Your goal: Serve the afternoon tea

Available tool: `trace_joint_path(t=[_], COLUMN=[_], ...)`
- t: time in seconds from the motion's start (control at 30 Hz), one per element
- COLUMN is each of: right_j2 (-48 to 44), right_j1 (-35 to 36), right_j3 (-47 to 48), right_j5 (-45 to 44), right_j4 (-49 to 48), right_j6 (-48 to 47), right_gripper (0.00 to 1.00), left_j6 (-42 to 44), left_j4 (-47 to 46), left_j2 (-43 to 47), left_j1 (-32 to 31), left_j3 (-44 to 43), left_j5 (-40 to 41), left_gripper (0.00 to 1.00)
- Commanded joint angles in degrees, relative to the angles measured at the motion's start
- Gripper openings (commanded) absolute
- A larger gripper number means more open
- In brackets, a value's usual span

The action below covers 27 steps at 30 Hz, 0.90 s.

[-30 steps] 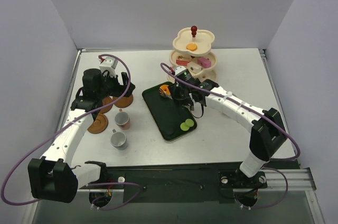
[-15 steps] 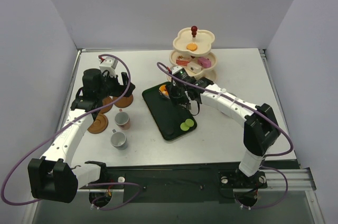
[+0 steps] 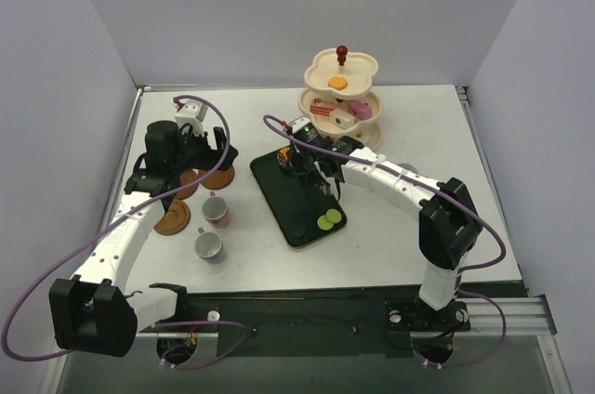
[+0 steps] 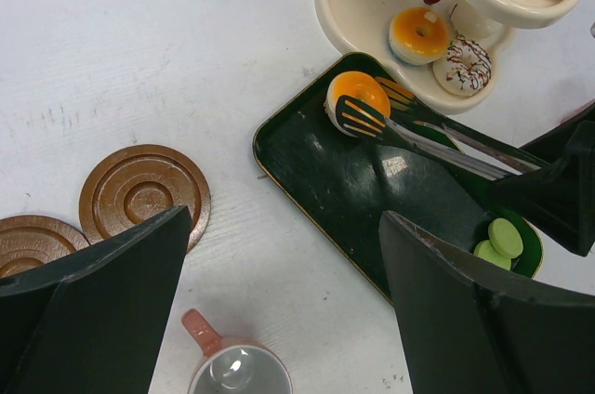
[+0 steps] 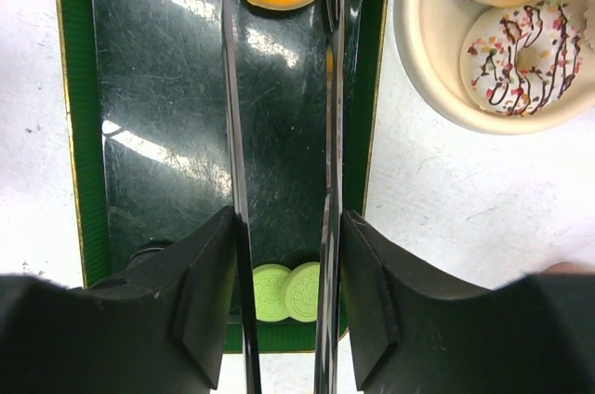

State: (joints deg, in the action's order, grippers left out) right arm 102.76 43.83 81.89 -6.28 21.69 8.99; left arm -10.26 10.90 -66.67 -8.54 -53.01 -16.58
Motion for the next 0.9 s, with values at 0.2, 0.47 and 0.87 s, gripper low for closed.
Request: trace_joint_path(t=[0.2,0.47,0.87], right_j2=[-2.21,0.50,10.70], right_j1=[2.05,-0.68,-2.44], right_j3=[6.18,11.01,20.67], right_j5=[-6.54,-8.74,-13.66], right_j4=[2.48,2.65,2.56], right_j6=[-3.80,-5.04,-8.37], right_gripper=[0.30,0.27,0.27], left_j6=[-0.20,-0.28,-0.29], left_j4=[-2.11,-2.11,-2.19], left_j2=[0.40,0.40,0.23], left_j1=[0.27,0.54,0.71], left_j3=[-1.92,-1.92,-2.01], left_j5=[-0.74,-0.82,-1.09], left_gripper=[0.94,0.94,0.94])
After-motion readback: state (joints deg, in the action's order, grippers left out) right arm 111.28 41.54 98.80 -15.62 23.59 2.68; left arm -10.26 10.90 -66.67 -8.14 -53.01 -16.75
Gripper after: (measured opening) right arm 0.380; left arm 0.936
